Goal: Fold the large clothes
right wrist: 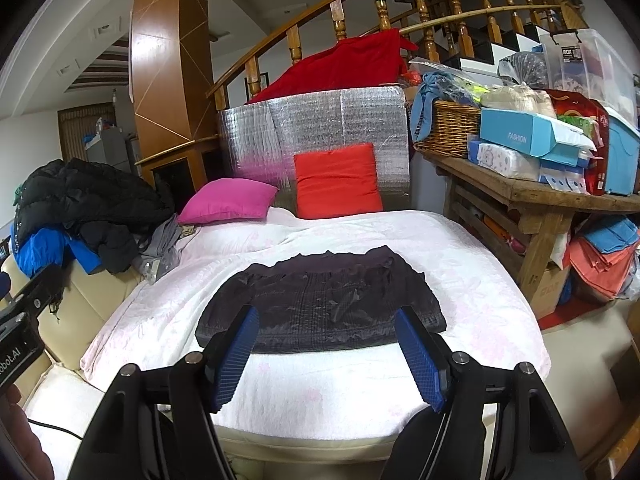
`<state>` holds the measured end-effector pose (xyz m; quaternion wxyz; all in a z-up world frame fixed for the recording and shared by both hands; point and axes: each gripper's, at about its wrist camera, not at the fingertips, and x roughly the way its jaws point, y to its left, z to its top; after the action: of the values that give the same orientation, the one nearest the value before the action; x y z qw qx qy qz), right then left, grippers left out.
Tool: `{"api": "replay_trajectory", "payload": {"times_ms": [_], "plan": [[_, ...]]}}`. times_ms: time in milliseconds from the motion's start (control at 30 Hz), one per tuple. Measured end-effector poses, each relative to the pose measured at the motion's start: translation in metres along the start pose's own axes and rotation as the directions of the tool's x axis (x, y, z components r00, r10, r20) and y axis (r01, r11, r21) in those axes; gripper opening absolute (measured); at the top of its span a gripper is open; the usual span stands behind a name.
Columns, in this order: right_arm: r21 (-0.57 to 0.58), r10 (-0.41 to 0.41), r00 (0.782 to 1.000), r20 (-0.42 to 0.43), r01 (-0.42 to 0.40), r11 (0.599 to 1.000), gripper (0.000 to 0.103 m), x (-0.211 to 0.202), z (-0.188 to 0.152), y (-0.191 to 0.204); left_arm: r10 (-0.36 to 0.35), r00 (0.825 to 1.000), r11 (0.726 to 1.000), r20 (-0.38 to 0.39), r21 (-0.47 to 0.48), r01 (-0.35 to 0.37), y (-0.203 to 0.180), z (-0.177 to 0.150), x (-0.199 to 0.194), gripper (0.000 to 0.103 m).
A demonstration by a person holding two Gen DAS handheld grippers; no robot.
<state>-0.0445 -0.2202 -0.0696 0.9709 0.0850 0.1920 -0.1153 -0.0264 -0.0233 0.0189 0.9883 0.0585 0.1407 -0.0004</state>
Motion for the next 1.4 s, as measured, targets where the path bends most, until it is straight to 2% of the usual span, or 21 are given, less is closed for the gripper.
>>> {"api": "replay_trajectory", "payload": {"times_ms": [767,1167,1333,1400], "plan": [[-0.006,-0.017,1.0,-0.003,0.017,1.0,0.074,0.008,0.003,0.007,0.008,1.0,1.0,-0.006,-0.016,-0.008,0.013,-0.003,0.01,0.102],[-0.032,-0.013,0.999,-0.034,0.012,0.999,0.074,0.029,0.002,0.025,-0.003,0.999,0.999,-0.052,-0.039,0.001,0.022,-0.008,0.029,0.102],[-0.037,-0.011,0.999,-0.05,0.01,0.999,0.074,0.041,0.003,0.029,-0.036,0.997,0.999,-0.068,-0.034,0.033,0.022,-0.009,0.038,0.102],[-0.046,-0.011,0.998,-0.062,0.008,0.999,0.074,0.049,0.004,0.03,-0.076,0.994,0.997,-0.074,-0.037,0.073,0.022,-0.008,0.045,0.102]]}}
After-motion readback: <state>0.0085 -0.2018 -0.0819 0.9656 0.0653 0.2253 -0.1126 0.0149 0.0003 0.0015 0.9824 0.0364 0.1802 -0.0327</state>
